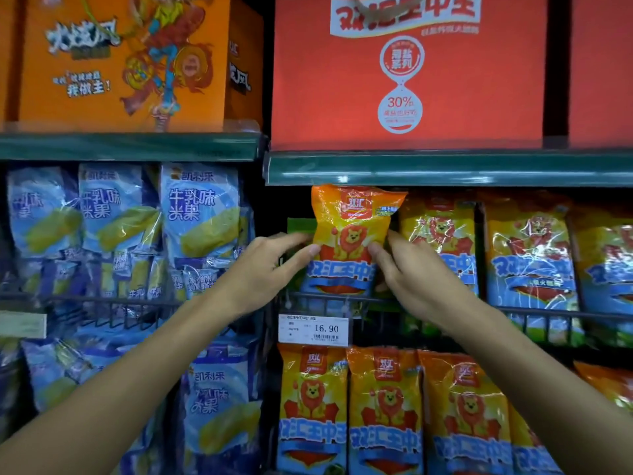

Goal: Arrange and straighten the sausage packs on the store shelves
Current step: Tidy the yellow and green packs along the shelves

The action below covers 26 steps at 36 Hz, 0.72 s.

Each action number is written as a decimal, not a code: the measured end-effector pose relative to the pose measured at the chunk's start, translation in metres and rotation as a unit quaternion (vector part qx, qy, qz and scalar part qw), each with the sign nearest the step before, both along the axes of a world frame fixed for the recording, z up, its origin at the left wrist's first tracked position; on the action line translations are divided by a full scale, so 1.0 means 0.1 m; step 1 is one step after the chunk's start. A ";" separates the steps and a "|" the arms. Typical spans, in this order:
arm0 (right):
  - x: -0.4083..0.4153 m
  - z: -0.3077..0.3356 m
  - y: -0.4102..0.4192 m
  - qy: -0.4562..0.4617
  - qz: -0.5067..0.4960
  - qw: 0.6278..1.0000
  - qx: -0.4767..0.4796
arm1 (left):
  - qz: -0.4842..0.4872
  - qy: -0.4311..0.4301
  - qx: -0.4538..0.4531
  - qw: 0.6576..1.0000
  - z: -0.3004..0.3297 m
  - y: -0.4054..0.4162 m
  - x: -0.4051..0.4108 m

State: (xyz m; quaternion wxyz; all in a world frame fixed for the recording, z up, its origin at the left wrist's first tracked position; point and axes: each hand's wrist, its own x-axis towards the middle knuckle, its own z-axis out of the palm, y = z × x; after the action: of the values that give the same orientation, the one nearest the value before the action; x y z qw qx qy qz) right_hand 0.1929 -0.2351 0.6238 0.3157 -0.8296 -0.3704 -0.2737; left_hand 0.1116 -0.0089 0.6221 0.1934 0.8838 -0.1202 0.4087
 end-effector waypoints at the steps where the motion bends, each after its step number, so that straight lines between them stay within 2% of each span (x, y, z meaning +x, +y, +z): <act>1: 0.01 0.03 0.02 0.005 -0.007 1.000 -0.007 | 0.002 0.007 0.012 1.000 0.02 0.01 0.01; 10: 0.02 0.08 0.23 -0.004 -0.044 0.999 0.021 | -0.013 0.048 0.001 0.999 0.13 0.12 0.26; 15: -0.01 -0.19 0.36 -0.119 -0.148 0.982 -0.010 | -0.089 0.049 -0.070 0.992 -0.03 0.16 0.32; 17: 0.00 -0.25 0.39 -0.138 -0.168 0.976 -0.016 | -0.118 0.062 -0.106 0.985 -0.09 0.19 0.35; 21: 0.03 -0.21 0.43 -0.110 -0.133 0.985 0.013 | -0.164 0.076 -0.135 0.974 -0.11 0.28 0.39; 26: 0.02 -0.15 0.48 -0.111 -0.119 0.985 0.058 | -0.187 0.026 -0.149 0.971 -0.13 0.30 0.41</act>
State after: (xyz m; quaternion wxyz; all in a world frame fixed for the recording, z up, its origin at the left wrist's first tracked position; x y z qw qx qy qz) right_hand 0.1952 -0.1868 0.6084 0.2849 -0.8127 -0.2852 -0.4208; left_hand 0.1528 0.0210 0.6086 0.3990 0.8172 -0.2161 0.3554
